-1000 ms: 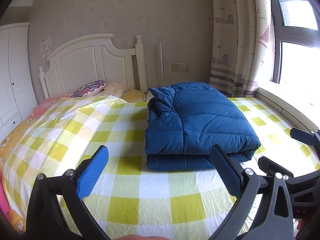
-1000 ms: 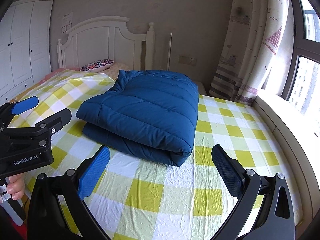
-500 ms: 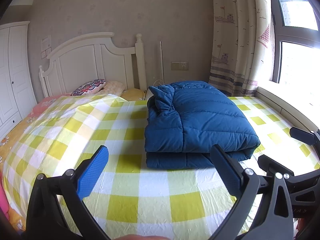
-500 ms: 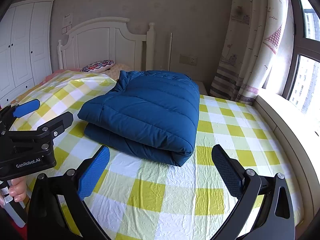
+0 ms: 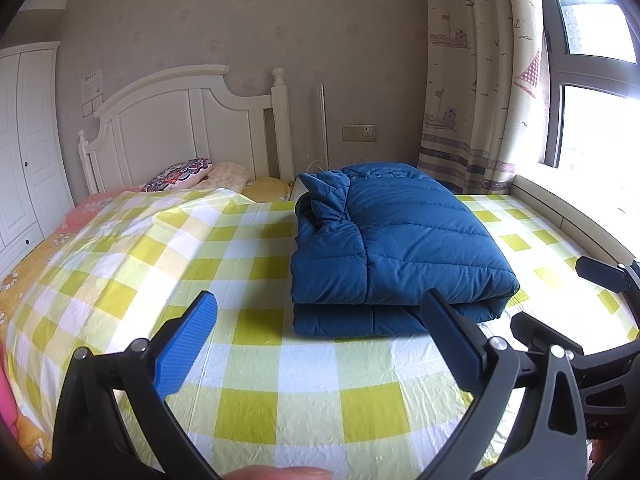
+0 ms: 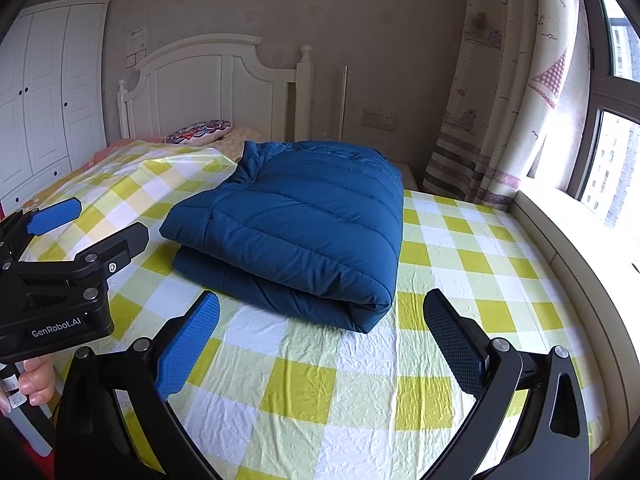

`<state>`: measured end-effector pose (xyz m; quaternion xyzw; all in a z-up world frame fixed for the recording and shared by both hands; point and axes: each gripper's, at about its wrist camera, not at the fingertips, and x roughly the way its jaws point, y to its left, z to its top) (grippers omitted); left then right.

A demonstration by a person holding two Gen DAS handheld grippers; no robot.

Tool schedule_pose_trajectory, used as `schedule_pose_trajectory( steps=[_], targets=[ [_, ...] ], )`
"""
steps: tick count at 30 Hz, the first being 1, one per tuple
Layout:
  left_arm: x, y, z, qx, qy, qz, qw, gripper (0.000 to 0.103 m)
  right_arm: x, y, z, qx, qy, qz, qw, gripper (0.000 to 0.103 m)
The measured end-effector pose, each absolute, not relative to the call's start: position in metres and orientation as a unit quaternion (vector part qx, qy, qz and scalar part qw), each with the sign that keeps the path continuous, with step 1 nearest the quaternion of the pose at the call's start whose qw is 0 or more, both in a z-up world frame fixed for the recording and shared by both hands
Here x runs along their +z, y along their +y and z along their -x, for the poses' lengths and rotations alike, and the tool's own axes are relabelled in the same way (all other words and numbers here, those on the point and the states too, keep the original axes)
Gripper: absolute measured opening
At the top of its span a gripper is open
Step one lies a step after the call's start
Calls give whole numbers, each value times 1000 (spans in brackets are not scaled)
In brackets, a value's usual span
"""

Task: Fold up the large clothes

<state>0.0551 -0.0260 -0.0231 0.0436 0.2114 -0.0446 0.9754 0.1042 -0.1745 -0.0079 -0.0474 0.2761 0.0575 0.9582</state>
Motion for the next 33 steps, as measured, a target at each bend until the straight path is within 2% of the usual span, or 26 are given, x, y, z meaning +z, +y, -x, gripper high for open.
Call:
schedule_pose_trajectory(
  steps=[18, 27, 30, 33],
  targets=[
    [-13, -24, -44, -47, 193, -42, 979, 101, -1, -172, -98, 59, 268, 49, 960, 98],
    [-22, -29, -51, -68, 192, -65, 977, 101, -17, -174, -108, 68, 289, 44, 954, 98],
    [-25, -8, -78, -82, 226, -58, 969, 101, -18, -194, -119, 64, 293, 33, 953, 98],
    [-21, 55, -129, -47, 255, -47, 965, 101, -7, -251, -138, 6, 294, 39, 955, 98]
  ],
)
